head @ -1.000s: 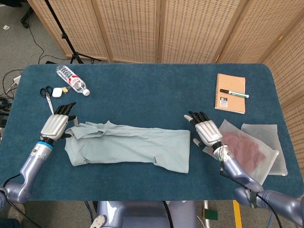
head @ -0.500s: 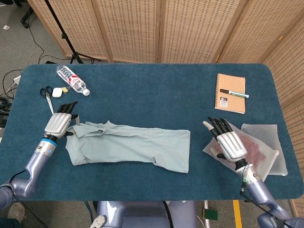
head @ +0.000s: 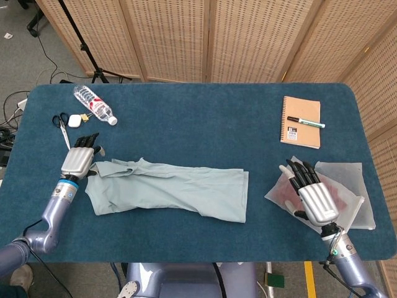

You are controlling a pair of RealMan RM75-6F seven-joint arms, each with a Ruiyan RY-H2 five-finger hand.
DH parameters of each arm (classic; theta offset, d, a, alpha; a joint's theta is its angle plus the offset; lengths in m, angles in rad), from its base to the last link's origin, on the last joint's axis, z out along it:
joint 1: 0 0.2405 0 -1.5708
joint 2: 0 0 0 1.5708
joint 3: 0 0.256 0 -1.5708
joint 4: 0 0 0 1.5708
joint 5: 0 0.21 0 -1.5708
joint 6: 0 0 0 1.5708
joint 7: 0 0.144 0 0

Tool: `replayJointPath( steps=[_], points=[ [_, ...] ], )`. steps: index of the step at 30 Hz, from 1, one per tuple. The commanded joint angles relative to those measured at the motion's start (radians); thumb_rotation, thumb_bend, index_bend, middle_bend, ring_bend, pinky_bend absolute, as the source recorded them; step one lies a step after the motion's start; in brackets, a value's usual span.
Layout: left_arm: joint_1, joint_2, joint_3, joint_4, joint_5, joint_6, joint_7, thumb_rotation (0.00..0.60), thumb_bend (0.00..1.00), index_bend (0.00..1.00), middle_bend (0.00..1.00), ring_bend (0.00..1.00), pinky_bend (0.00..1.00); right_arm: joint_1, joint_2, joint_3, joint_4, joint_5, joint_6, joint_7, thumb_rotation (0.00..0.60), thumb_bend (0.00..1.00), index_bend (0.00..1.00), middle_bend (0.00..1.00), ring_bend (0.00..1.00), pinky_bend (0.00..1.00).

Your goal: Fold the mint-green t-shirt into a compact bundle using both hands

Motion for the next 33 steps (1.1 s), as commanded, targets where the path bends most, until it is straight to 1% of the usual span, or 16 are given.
replayJointPath(
  steps=[1, 3, 7, 10, 11, 13, 15, 17, 18, 21, 23, 28, 33],
  points=[
    [0.005, -0.017, 0.015, 0.042, 0.072, 0.037, -0.086, 0.6, 0.14, 0.0, 0.0, 0.0, 0.0, -0.001, -0.004, 0.001, 0.003, -0.002, -0.007, -0.006, 0.6, 0.35, 0.0, 0.0, 0.0, 0.0],
    [0.007, -0.019, 0.024, 0.059, 0.099, 0.047, -0.12, 0.6, 0.12, 0.0, 0.0, 0.0, 0.0, -0.001, -0.007, 0.002, 0.005, -0.003, -0.012, -0.011, 0.6, 0.35, 0.0, 0.0, 0.0, 0.0],
    [0.021, 0.006, 0.056, 0.055, 0.184, 0.1, -0.22, 0.6, 0.13, 0.0, 0.0, 0.0, 0.0, -0.001, -0.014, 0.005, 0.009, -0.003, -0.024, -0.019, 0.6, 0.35, 0.0, 0.0, 0.0, 0.0],
    [0.04, 0.052, 0.105, 0.039, 0.287, 0.178, -0.327, 0.6, 0.18, 0.0, 0.0, 0.0, 0.0, -0.001, -0.017, 0.006, 0.01, -0.004, -0.03, -0.023, 0.6, 0.36, 0.0, 0.0, 0.0, 0.0],
    [0.049, 0.069, 0.128, 0.043, 0.333, 0.22, -0.376, 0.6, 0.21, 0.0, 0.0, 0.0, 0.0, -0.002, -0.017, 0.008, 0.011, -0.004, -0.031, -0.024, 0.6, 0.36, 0.0, 0.0, 0.0, 0.0],
    [0.07, 0.098, 0.175, 0.058, 0.408, 0.288, -0.435, 0.6, 0.25, 0.01, 0.0, 0.0, 0.0, -0.003, -0.018, 0.009, 0.01, -0.004, -0.032, -0.024, 0.6, 0.36, 0.0, 0.0, 0.0, 0.0],
    [0.088, 0.122, 0.216, 0.085, 0.458, 0.332, -0.462, 0.6, 0.3, 0.08, 0.0, 0.0, 0.0, -0.004, -0.018, 0.011, 0.009, -0.005, -0.033, -0.025, 0.6, 0.36, 0.0, 0.0, 0.0, 0.0],
    [0.105, 0.138, 0.246, 0.107, 0.488, 0.359, -0.468, 0.6, 0.34, 0.21, 0.0, 0.0, 0.0, -0.005, -0.018, 0.011, 0.008, -0.008, -0.034, -0.024, 0.6, 0.36, 0.0, 0.0, 0.0, 0.0],
    [0.112, 0.143, 0.256, 0.117, 0.497, 0.369, -0.473, 0.6, 0.35, 0.23, 0.0, 0.0, 0.0, -0.005, -0.018, 0.011, 0.007, -0.008, -0.035, -0.023, 0.6, 0.36, 0.0, 0.0, 0.0, 0.0],
    [0.129, 0.147, 0.273, 0.144, 0.511, 0.39, -0.479, 0.6, 0.37, 0.3, 0.0, 0.0, 0.0, -0.006, -0.017, 0.011, 0.006, -0.01, -0.036, -0.02, 0.6, 0.36, 0.0, 0.0, 0.0, 0.0],
    [0.143, 0.134, 0.287, 0.187, 0.517, 0.392, -0.472, 0.6, 0.38, 0.33, 0.0, 0.0, 0.0, -0.008, -0.018, 0.012, 0.005, -0.012, -0.037, -0.024, 0.6, 0.36, 0.0, 0.0, 0.0, 0.0],
    [0.134, 0.097, 0.295, 0.247, 0.523, 0.363, -0.47, 0.6, 0.39, 0.42, 0.0, 0.0, 0.0, -0.01, -0.02, 0.012, 0.004, -0.016, -0.04, -0.028, 0.6, 0.36, 0.0, 0.0, 0.0, 0.0],
    [0.111, 0.051, 0.297, 0.31, 0.521, 0.308, -0.454, 0.6, 0.39, 0.45, 0.0, 0.0, 0.0, -0.012, -0.021, 0.018, 0.006, -0.012, -0.041, -0.027, 0.6, 0.36, 0.0, 0.0, 0.0, 0.0]
  ],
)
